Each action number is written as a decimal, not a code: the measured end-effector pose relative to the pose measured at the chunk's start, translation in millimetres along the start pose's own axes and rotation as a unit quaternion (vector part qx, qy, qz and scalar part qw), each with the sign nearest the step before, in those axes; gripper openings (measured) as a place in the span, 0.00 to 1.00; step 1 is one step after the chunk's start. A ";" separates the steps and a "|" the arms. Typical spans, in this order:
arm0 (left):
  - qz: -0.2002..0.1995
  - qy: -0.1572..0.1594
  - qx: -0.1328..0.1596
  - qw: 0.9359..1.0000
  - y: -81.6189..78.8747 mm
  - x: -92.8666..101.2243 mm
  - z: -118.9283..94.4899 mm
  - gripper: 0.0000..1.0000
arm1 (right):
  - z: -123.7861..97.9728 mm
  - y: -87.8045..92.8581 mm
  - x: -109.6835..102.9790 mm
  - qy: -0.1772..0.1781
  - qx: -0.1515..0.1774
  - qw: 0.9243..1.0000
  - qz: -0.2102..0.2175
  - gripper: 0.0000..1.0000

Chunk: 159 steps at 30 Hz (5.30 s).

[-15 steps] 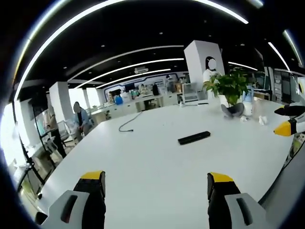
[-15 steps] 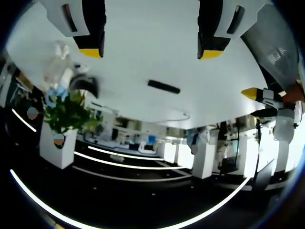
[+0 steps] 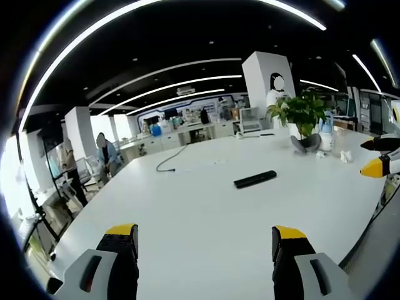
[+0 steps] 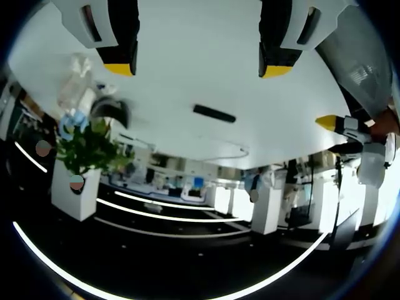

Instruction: Press the specified remote control buttons in sequence, fully releasing each button before pressing the next.

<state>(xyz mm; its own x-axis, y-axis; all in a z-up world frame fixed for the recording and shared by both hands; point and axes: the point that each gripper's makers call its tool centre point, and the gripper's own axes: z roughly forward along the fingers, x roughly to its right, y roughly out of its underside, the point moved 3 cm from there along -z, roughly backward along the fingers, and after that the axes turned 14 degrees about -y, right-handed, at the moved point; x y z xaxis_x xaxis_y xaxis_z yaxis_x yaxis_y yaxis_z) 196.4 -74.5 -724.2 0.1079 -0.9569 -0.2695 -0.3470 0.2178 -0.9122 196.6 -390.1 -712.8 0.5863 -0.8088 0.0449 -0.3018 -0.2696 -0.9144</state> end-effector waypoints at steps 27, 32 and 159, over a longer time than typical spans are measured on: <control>-0.001 -0.002 0.012 1.000 -4.7 -1.1 -1.4 0.91 | -1.4 -1.5 1.8 0.004 0.008 1.000 0.004 0.78; -0.001 -0.017 0.030 0.999 -11.7 -6.4 -4.0 0.89 | -0.7 -1.3 0.9 0.001 0.006 1.000 0.003 0.78; 0.480 0.451 -0.183 0.730 -15.0 172.4 259.5 0.42 | 7.2 13.1 -1.2 0.002 -0.046 0.999 -0.010 0.73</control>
<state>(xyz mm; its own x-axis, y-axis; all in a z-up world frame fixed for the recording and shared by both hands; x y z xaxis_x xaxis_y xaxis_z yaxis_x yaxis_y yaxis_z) 462.0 -193.0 -837.1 -0.9486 -0.1697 -0.2671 -0.1025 0.9633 -0.2480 197.4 -388.8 -727.7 0.5901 -0.8047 0.0650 -0.3583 -0.3331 -0.8722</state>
